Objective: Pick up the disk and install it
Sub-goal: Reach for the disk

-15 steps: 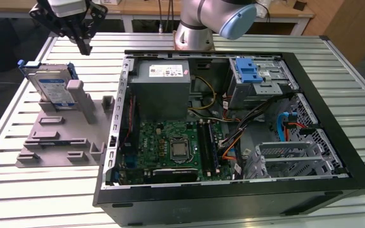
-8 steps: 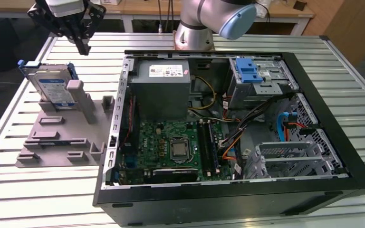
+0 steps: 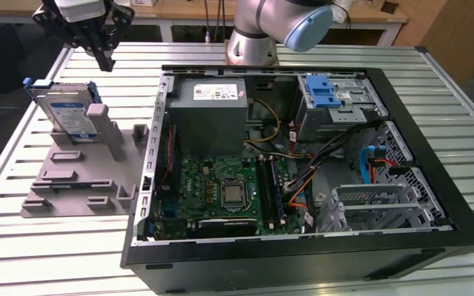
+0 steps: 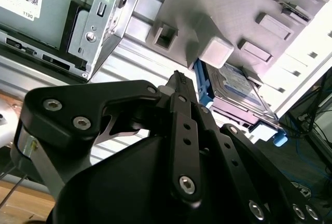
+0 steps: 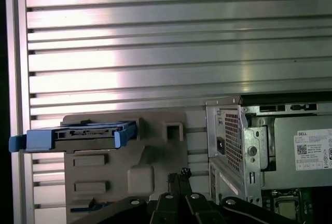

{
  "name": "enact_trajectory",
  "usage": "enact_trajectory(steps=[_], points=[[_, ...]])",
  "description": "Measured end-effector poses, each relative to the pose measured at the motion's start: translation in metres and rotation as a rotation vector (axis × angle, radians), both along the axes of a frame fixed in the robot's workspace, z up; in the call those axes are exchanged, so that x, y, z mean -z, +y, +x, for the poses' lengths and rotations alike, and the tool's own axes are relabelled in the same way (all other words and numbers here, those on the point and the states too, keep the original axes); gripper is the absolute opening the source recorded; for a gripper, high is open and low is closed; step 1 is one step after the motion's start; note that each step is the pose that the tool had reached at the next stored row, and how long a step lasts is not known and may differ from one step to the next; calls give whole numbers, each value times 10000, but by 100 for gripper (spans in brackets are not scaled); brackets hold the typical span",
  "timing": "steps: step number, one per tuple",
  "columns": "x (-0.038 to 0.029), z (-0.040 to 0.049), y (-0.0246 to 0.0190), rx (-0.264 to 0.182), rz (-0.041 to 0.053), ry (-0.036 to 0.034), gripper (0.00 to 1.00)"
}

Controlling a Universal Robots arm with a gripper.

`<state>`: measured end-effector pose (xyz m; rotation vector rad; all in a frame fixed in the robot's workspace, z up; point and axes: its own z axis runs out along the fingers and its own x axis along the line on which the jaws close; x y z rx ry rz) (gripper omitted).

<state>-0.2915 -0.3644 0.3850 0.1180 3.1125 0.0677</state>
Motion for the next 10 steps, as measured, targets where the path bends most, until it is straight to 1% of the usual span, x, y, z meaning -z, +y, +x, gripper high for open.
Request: enact_trajectory(steps=[10], points=[[4,-45,4,0,0,0,11]])
